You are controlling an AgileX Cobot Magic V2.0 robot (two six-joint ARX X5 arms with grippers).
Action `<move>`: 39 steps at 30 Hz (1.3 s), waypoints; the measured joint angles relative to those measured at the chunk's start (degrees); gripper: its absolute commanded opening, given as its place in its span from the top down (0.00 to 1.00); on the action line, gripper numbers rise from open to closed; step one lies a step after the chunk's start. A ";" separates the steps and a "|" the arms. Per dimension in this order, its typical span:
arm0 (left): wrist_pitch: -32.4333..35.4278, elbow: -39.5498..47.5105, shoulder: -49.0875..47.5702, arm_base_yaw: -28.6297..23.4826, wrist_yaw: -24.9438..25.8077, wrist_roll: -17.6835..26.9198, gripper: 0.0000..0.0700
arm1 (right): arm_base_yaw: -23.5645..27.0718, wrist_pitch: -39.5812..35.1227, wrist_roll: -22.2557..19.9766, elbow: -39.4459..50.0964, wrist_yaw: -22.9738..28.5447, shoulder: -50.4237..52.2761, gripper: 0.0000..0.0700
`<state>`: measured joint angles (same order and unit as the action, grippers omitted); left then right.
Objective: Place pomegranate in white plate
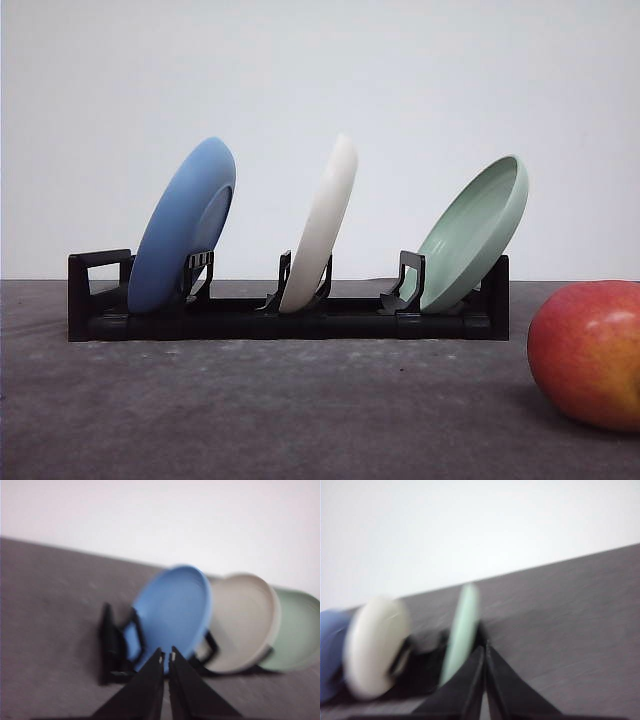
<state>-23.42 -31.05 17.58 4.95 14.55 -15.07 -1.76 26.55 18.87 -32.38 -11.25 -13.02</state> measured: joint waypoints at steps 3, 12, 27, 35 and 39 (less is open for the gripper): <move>-3.30 -6.68 5.30 0.00 5.13 0.24 1.00 | 0.00 6.00 -1.23 -7.80 -6.51 -5.80 1.00; -4.26 -15.73 15.27 0.00 28.26 4.78 1.00 | 0.00 13.95 -14.32 -20.02 -26.33 -16.01 1.00; -4.66 -15.78 16.59 0.31 33.51 9.11 0.33 | 0.00 13.88 -17.22 -20.09 -28.11 -15.96 0.33; -4.61 -15.78 16.61 1.62 33.38 9.47 0.10 | 0.00 13.90 -17.18 -20.09 -28.11 -15.96 0.18; -4.31 -16.18 18.33 4.08 30.56 8.02 0.10 | 0.00 13.90 -17.05 -20.09 -28.11 -15.96 0.18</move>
<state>-27.73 -47.23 35.91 9.03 45.11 -7.05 -1.76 40.45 1.83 -52.47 -39.35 -28.97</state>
